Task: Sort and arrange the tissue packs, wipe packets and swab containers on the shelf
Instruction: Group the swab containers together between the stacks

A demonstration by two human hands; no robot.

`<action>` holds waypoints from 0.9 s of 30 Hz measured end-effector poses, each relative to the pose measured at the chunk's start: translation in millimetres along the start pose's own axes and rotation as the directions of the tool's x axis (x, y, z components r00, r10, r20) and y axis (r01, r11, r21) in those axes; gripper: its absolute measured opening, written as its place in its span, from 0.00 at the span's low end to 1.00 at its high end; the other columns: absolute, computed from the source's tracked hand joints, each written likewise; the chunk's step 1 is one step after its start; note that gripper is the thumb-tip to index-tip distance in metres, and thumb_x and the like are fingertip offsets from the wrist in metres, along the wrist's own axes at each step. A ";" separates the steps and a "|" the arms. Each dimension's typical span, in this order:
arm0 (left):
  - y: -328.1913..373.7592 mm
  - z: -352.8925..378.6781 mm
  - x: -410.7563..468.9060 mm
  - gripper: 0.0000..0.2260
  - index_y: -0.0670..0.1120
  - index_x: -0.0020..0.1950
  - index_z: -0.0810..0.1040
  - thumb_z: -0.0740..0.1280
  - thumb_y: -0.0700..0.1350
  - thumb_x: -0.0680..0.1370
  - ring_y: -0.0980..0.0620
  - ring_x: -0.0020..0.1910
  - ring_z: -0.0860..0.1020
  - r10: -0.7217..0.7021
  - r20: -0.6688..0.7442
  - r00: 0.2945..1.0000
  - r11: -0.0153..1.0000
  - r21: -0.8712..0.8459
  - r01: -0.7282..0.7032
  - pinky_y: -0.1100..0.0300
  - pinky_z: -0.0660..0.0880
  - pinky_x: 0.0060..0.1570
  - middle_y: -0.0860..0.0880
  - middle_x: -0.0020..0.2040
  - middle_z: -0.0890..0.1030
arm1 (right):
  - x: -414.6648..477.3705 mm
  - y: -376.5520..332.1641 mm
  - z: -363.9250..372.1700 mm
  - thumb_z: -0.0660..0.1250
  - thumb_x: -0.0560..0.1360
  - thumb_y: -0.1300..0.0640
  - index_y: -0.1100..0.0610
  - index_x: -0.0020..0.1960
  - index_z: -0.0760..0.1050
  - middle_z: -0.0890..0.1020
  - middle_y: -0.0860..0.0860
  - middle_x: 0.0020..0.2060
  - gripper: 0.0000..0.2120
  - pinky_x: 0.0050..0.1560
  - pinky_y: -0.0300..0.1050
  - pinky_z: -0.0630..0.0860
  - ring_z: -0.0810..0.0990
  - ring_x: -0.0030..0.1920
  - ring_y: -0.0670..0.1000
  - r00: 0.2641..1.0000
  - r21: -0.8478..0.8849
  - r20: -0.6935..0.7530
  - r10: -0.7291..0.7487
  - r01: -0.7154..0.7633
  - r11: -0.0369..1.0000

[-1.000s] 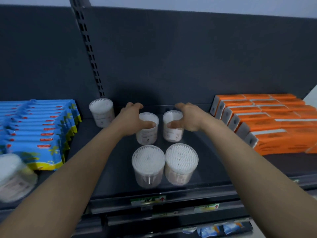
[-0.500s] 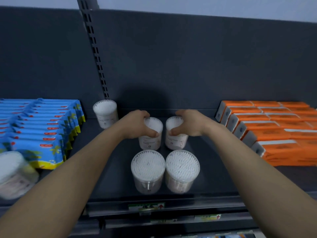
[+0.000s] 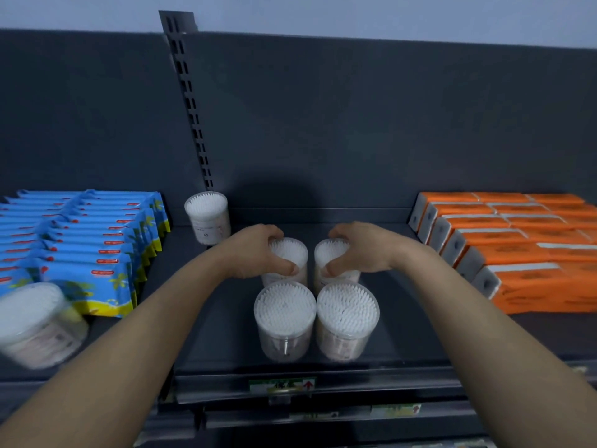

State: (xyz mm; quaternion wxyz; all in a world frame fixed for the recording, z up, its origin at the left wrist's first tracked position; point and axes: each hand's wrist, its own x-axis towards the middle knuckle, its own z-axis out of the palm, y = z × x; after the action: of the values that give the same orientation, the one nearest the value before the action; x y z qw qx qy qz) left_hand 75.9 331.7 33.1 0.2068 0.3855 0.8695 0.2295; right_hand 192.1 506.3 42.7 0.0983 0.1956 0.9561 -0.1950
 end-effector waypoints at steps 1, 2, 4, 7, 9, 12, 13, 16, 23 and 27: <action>-0.1 0.5 -0.9 0.34 0.48 0.71 0.65 0.73 0.54 0.68 0.54 0.62 0.71 0.001 0.004 1.000 1.000 0.007 -0.001 0.64 0.67 0.55 0.52 0.67 0.70 | -0.8 0.0 -0.2 0.71 0.63 0.38 0.49 0.68 0.66 0.72 0.46 0.64 0.37 0.61 0.48 0.72 0.73 0.61 0.50 1.000 0.004 0.001 0.000 0.000 1.000; -0.3 1.2 -1.6 0.34 0.48 0.71 0.65 0.73 0.54 0.68 0.54 0.62 0.70 0.002 0.007 1.000 1.000 0.014 -0.002 0.63 0.67 0.55 0.53 0.68 0.69 | -1.4 0.3 -0.6 0.71 0.65 0.40 0.48 0.66 0.67 0.73 0.46 0.62 0.33 0.58 0.47 0.73 0.73 0.58 0.49 1.000 0.007 0.001 -0.003 0.003 1.000; 0.3 3.0 -2.8 0.34 0.49 0.71 0.64 0.73 0.54 0.68 0.54 0.63 0.69 0.004 0.016 1.000 1.000 0.025 -0.004 0.63 0.67 0.56 0.53 0.68 0.68 | -2.4 0.7 -1.6 0.70 0.67 0.42 0.48 0.65 0.68 0.75 0.46 0.59 0.29 0.56 0.46 0.73 0.74 0.55 0.48 1.000 -0.001 0.007 -0.004 0.004 1.000; 1.0 3.9 -3.2 0.32 0.50 0.71 0.65 0.72 0.55 0.70 0.55 0.62 0.69 0.011 0.026 1.000 1.000 0.009 -0.012 0.62 0.67 0.57 0.54 0.67 0.68 | -3.2 0.4 -2.4 0.69 0.69 0.43 0.49 0.67 0.68 0.74 0.48 0.62 0.29 0.58 0.45 0.72 0.74 0.58 0.49 1.000 -0.014 0.005 -0.023 0.023 1.000; 0.2 3.4 -4.1 0.30 0.50 0.70 0.66 0.70 0.56 0.71 0.55 0.62 0.70 0.021 0.018 1.000 0.999 -0.038 -0.020 0.62 0.68 0.59 0.53 0.66 0.70 | -3.3 -1.1 -2.2 0.68 0.71 0.44 0.50 0.69 0.67 0.73 0.48 0.65 0.29 0.60 0.43 0.70 0.73 0.62 0.49 0.999 0.002 -0.026 -0.044 0.044 0.999; -3.2 1.7 -9.3 0.27 0.50 0.69 0.68 0.68 0.56 0.73 0.55 0.58 0.73 0.017 -0.096 0.995 0.995 -0.094 -0.026 0.61 0.71 0.57 0.51 0.63 0.74 | -4.4 -6.7 -5.8 0.67 0.74 0.47 0.53 0.67 0.70 0.77 0.50 0.62 0.24 0.58 0.39 0.70 0.75 0.60 0.49 0.985 0.038 -0.146 -0.095 0.101 0.994; -4.5 0.3 -12.8 0.24 0.49 0.68 0.70 0.68 0.55 0.74 0.56 0.55 0.74 0.014 -0.171 0.985 0.993 -0.110 -0.033 0.63 0.72 0.53 0.51 0.60 0.75 | -4.7 -10.1 -7.7 0.67 0.74 0.48 0.54 0.66 0.72 0.78 0.50 0.60 0.22 0.57 0.39 0.70 0.76 0.59 0.49 0.976 0.048 -0.187 -0.112 0.123 0.991; -8.3 -6.6 -28.9 0.15 0.49 0.59 0.75 0.68 0.51 0.75 0.61 0.44 0.74 -0.008 -0.383 0.924 0.985 -0.162 -0.059 0.74 0.68 0.39 0.53 0.50 0.77 | -4.8 -28.1 -12.2 0.67 0.75 0.51 0.55 0.63 0.75 0.80 0.50 0.55 0.18 0.54 0.38 0.70 0.77 0.56 0.48 0.938 0.078 -0.293 -0.185 0.216 0.973; -51.7 -35.1 -90.8 0.08 0.47 0.51 0.79 0.70 0.45 0.73 0.59 0.36 0.74 -0.101 -0.593 0.799 0.988 -0.157 0.009 0.70 0.70 0.41 0.50 0.44 0.79 | 0.1 -110.4 -1.9 0.68 0.74 0.50 0.54 0.62 0.75 0.81 0.49 0.54 0.18 0.57 0.44 0.74 0.78 0.54 0.48 0.870 0.096 -0.338 -0.358 0.411 0.907; -97.1 -58.8 -132.2 0.05 0.47 0.48 0.78 0.70 0.43 0.73 0.54 0.36 0.74 -0.163 -0.646 0.746 0.979 -0.200 0.041 0.64 0.71 0.41 0.49 0.42 0.78 | 4.1 -169.2 12.6 0.69 0.74 0.50 0.54 0.61 0.76 0.81 0.49 0.54 0.18 0.57 0.44 0.73 0.78 0.54 0.49 0.850 0.067 -0.305 -0.429 0.469 0.881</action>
State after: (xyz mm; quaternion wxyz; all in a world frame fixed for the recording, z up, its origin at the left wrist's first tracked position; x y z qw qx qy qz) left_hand 70.0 158.4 50.5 -0.0678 0.2123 0.8829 0.4133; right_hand 120.0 359.2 86.8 -0.1007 -0.0016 0.9633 -0.2488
